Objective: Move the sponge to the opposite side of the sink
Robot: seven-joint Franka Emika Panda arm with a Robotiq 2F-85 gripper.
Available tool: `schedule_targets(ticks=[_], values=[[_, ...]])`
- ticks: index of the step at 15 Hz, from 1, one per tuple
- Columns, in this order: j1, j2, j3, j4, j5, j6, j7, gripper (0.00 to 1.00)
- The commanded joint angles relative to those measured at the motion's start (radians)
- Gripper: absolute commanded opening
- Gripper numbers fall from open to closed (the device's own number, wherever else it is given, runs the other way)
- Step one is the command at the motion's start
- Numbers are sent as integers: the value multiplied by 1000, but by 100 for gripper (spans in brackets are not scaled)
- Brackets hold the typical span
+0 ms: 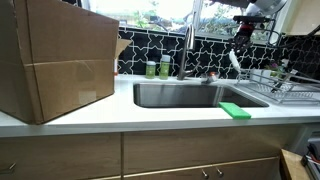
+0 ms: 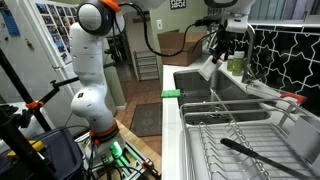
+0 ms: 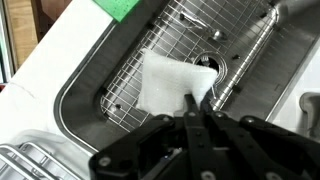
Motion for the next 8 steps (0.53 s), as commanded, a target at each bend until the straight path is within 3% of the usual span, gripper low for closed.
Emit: schedule_targets(ticks=[1,4,8], values=[[36,-1,-43,-3,9,-8,-6,6],[37,-6,-44,-13,9,-8,-7,4],[79,-59,-52,-142,19,-18,-2,5]])
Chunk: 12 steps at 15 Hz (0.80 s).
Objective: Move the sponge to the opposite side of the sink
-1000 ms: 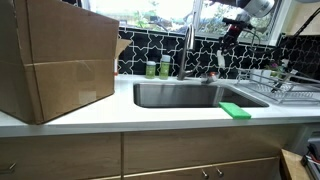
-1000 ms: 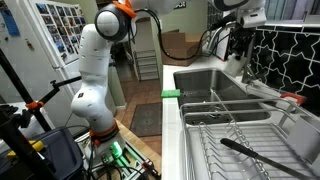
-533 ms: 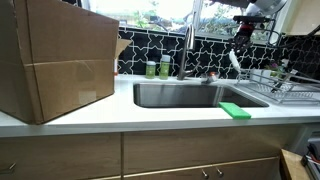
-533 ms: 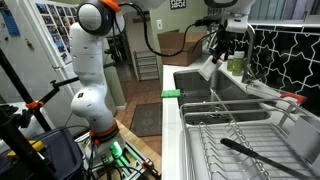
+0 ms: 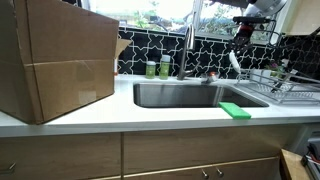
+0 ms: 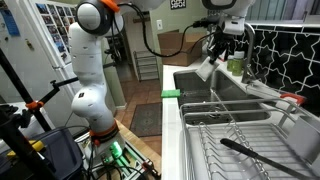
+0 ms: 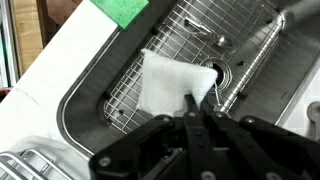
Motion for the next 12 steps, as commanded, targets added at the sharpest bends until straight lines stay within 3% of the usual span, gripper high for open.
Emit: schedule_targets(ticks=[1,6,12], values=[[54,-61,-39,-161,17,-19,12,5],[82,-87,-74,-355,5,-115,97,5],[106,-78,-111,-481,-80,-103,242,5]])
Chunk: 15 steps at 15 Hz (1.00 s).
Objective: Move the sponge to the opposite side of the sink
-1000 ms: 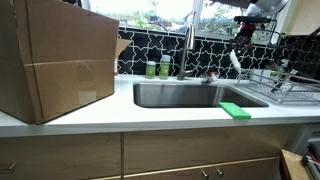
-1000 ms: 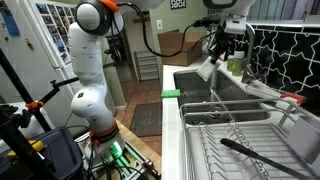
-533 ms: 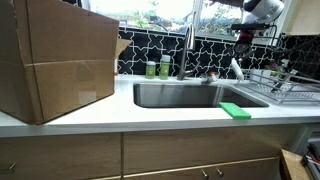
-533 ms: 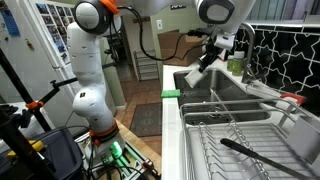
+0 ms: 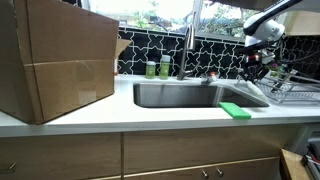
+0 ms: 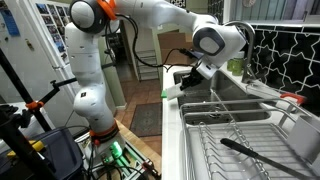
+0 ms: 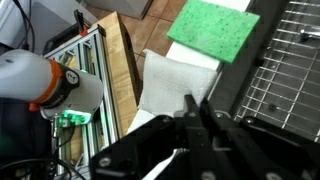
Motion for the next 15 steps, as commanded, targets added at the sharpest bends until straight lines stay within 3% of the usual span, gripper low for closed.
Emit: schedule_targets(ticks=[1,9,15], values=[[34,-31,-29,-76,-72,9,86,5],[64,4,-22,-93,-137,23,209,5],[76,31,-20,-92,-154,73,210,5]])
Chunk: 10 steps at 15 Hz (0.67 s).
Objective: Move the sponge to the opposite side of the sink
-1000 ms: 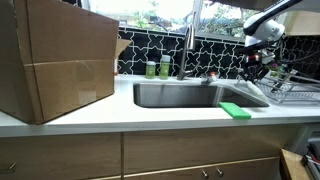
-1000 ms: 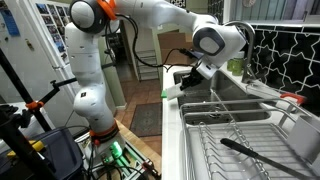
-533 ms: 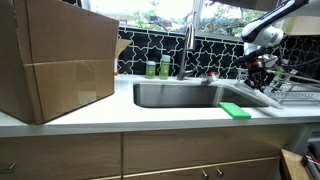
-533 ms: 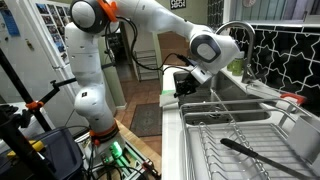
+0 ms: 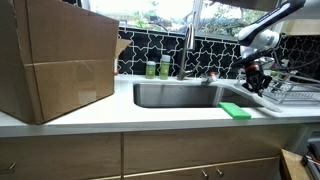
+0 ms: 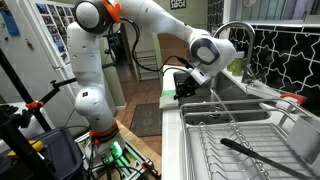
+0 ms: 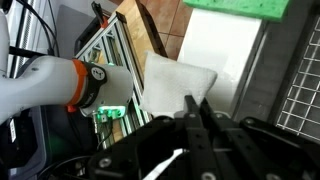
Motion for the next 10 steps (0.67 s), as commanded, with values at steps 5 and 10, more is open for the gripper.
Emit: schedule_targets(ticks=[5,10], values=[[16,37,-10,-5,-19,40,6,5],[17,56,-12,-2,-21,38,8,6]])
